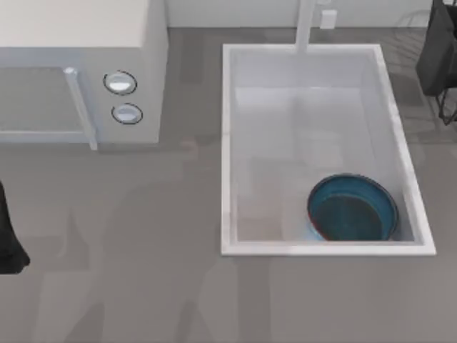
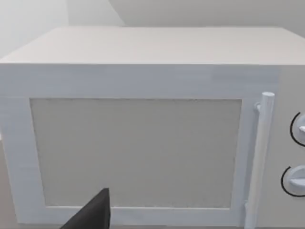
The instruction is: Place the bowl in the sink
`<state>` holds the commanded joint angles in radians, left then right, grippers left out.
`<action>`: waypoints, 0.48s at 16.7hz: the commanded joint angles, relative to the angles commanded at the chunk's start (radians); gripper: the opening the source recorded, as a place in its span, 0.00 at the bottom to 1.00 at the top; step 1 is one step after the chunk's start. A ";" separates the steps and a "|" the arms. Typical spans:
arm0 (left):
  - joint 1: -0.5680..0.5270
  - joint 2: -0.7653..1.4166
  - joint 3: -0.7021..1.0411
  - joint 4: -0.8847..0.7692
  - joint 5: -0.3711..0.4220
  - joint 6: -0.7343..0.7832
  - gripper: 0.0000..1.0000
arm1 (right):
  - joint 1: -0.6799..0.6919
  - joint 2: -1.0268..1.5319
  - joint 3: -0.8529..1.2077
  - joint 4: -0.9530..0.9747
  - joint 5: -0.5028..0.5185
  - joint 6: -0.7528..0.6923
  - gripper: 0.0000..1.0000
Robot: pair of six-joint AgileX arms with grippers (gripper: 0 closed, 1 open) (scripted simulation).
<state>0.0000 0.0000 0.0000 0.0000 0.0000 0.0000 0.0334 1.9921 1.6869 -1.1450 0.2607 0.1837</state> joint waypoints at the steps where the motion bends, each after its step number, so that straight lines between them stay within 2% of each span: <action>1: 0.000 0.000 0.000 0.000 0.000 0.000 1.00 | -0.045 0.002 -0.027 0.054 0.039 -0.004 0.00; 8: 0.000 0.000 0.000 0.000 0.000 0.000 1.00 | -0.335 -0.022 -0.247 0.560 0.344 -0.038 0.00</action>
<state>0.0000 0.0000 0.0000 0.0000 0.0000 0.0000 -0.3011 1.9697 1.4396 -0.5852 0.6043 0.1453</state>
